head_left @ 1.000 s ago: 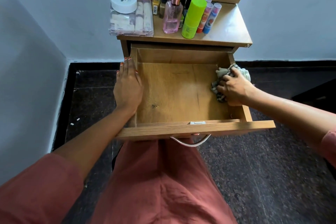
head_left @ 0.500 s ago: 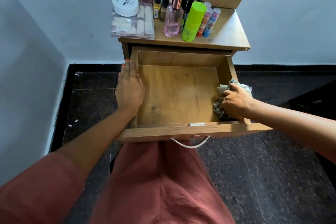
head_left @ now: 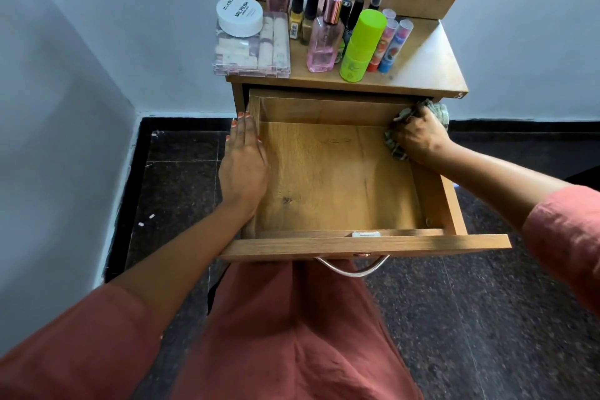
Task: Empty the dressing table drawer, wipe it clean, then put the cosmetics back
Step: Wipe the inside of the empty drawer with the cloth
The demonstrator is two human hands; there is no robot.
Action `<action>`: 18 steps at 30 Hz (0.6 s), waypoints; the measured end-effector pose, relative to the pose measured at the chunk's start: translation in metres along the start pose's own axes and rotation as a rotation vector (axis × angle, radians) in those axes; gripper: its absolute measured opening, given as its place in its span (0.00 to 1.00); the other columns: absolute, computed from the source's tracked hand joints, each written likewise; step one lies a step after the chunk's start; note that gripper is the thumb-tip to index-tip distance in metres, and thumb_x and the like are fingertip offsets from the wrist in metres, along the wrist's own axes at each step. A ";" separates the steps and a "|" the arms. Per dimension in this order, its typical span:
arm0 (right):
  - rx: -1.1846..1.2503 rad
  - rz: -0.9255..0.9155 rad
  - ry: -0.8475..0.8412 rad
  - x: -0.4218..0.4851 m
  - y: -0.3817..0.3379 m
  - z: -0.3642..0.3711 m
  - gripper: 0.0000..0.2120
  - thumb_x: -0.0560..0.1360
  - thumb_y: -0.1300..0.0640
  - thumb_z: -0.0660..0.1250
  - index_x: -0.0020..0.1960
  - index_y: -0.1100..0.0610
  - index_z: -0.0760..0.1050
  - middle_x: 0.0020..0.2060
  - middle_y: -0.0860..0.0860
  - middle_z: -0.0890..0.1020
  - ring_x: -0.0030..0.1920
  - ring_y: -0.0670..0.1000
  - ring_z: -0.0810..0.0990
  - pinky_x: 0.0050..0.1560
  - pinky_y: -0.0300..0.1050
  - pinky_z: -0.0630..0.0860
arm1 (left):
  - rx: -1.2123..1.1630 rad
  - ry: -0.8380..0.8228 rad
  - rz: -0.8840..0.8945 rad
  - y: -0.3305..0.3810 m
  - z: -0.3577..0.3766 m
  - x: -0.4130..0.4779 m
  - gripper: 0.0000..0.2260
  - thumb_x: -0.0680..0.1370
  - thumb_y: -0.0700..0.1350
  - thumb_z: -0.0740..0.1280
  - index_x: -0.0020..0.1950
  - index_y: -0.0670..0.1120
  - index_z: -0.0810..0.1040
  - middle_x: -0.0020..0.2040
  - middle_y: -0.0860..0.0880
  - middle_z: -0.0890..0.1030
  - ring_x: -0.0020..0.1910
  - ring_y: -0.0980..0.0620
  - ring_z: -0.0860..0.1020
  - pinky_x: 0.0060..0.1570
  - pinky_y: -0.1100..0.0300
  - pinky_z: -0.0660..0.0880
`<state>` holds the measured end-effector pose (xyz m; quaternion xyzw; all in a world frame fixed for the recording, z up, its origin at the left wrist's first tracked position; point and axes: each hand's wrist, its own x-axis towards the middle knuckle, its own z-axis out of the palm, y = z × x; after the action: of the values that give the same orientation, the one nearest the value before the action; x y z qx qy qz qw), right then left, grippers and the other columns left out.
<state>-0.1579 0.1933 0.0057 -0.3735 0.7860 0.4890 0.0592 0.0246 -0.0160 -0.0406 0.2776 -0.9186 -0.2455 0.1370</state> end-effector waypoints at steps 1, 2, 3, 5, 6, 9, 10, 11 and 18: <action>0.005 -0.009 0.021 0.001 0.000 0.003 0.20 0.79 0.49 0.55 0.69 0.51 0.63 0.69 0.48 0.68 0.72 0.52 0.62 0.74 0.53 0.53 | 0.003 0.001 0.005 -0.001 0.000 0.001 0.20 0.82 0.42 0.50 0.74 0.40 0.55 0.75 0.42 0.58 0.75 0.48 0.56 0.73 0.55 0.55; 0.008 -0.019 0.037 0.002 0.000 0.005 0.21 0.79 0.48 0.55 0.70 0.51 0.63 0.70 0.47 0.68 0.72 0.52 0.62 0.74 0.53 0.52 | 0.005 0.001 0.007 -0.001 0.000 0.001 0.20 0.82 0.42 0.50 0.74 0.40 0.56 0.75 0.42 0.58 0.75 0.48 0.56 0.73 0.56 0.54; 0.008 -0.025 0.051 0.002 0.001 0.007 0.22 0.78 0.46 0.55 0.70 0.51 0.63 0.70 0.47 0.68 0.72 0.51 0.63 0.74 0.54 0.52 | 0.005 0.001 0.005 -0.001 0.000 0.001 0.20 0.82 0.42 0.50 0.74 0.40 0.56 0.75 0.42 0.58 0.75 0.47 0.56 0.73 0.55 0.54; -0.003 -0.027 0.062 0.004 0.001 0.009 0.25 0.75 0.44 0.56 0.69 0.51 0.63 0.69 0.48 0.69 0.70 0.52 0.65 0.73 0.54 0.53 | 0.004 -0.001 -0.002 -0.002 0.000 0.001 0.20 0.81 0.42 0.50 0.74 0.40 0.56 0.75 0.43 0.58 0.75 0.47 0.56 0.73 0.55 0.55; -0.002 -0.023 0.063 0.005 -0.001 0.009 0.26 0.73 0.44 0.58 0.69 0.52 0.64 0.68 0.49 0.70 0.69 0.52 0.66 0.72 0.54 0.54 | 0.004 -0.005 -0.002 -0.001 0.000 0.000 0.20 0.81 0.42 0.50 0.74 0.40 0.56 0.75 0.43 0.58 0.75 0.47 0.56 0.73 0.54 0.56; 0.019 -0.010 0.099 0.008 -0.007 0.013 0.23 0.73 0.45 0.60 0.65 0.53 0.68 0.65 0.51 0.72 0.67 0.53 0.69 0.70 0.53 0.58 | 0.005 -0.013 0.001 0.000 -0.001 0.000 0.20 0.82 0.42 0.50 0.74 0.41 0.56 0.75 0.43 0.58 0.75 0.47 0.56 0.73 0.52 0.58; 0.032 -0.006 0.119 0.009 -0.009 0.014 0.21 0.74 0.47 0.59 0.64 0.54 0.68 0.64 0.52 0.72 0.66 0.54 0.69 0.70 0.52 0.59 | 0.007 -0.012 -0.002 -0.001 -0.001 0.000 0.20 0.82 0.42 0.50 0.74 0.41 0.56 0.75 0.42 0.58 0.75 0.47 0.56 0.73 0.51 0.59; 0.060 0.000 0.139 0.009 -0.011 0.015 0.18 0.76 0.50 0.57 0.63 0.56 0.68 0.63 0.53 0.73 0.65 0.55 0.70 0.69 0.52 0.60 | 0.009 -0.011 -0.005 -0.001 -0.002 0.001 0.21 0.82 0.42 0.50 0.74 0.40 0.56 0.75 0.42 0.58 0.75 0.46 0.56 0.72 0.51 0.60; 0.338 0.041 0.198 -0.008 -0.026 0.015 0.17 0.80 0.56 0.53 0.67 0.59 0.64 0.63 0.58 0.72 0.62 0.57 0.73 0.66 0.51 0.61 | -0.010 -0.005 -0.008 0.000 -0.001 0.001 0.21 0.81 0.41 0.50 0.74 0.39 0.57 0.75 0.41 0.59 0.74 0.45 0.57 0.72 0.50 0.60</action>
<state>-0.1398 0.2028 -0.0171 -0.3884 0.8664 0.3121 0.0333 0.0239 -0.0174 -0.0401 0.2801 -0.9166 -0.2513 0.1350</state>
